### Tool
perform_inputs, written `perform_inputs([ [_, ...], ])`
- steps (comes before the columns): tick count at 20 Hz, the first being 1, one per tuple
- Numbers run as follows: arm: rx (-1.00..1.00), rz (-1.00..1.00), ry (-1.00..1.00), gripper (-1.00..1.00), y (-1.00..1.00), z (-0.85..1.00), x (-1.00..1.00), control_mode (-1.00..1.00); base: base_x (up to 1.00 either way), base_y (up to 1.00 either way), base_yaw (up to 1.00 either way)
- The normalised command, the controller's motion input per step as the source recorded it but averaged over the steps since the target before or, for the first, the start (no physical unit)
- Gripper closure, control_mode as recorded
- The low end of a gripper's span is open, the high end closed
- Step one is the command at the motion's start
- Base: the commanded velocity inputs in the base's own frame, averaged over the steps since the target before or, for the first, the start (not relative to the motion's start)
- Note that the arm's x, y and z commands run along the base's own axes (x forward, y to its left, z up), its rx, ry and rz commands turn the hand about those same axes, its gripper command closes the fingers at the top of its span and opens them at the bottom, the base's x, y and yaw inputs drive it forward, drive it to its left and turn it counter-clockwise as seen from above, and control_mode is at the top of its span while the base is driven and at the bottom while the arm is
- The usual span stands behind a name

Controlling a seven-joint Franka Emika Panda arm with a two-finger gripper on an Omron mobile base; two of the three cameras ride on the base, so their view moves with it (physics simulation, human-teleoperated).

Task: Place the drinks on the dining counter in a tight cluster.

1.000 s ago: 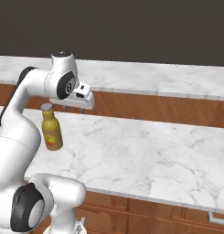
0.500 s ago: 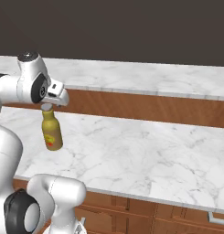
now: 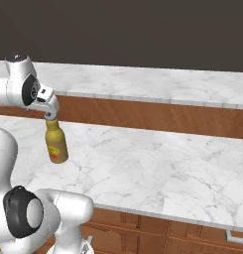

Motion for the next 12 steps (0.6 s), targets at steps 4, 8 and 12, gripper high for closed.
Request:
perform_inputs([
  [4, -0.09, 0.0, 0.34, -1.0, 0.33, 0.17, 0.52, -1.0, 0.0, 0.0, 0.0],
  [8, -0.07, 0.0, 0.23, -1.0, 0.07, 0.03, 0.56, -1.0, 0.0, 0.0, 0.0],
  [12, 0.0, 0.0, -0.02, -1.0, 0.0, -0.14, 0.16, -1.0, 0.0, 0.0, 0.0],
])
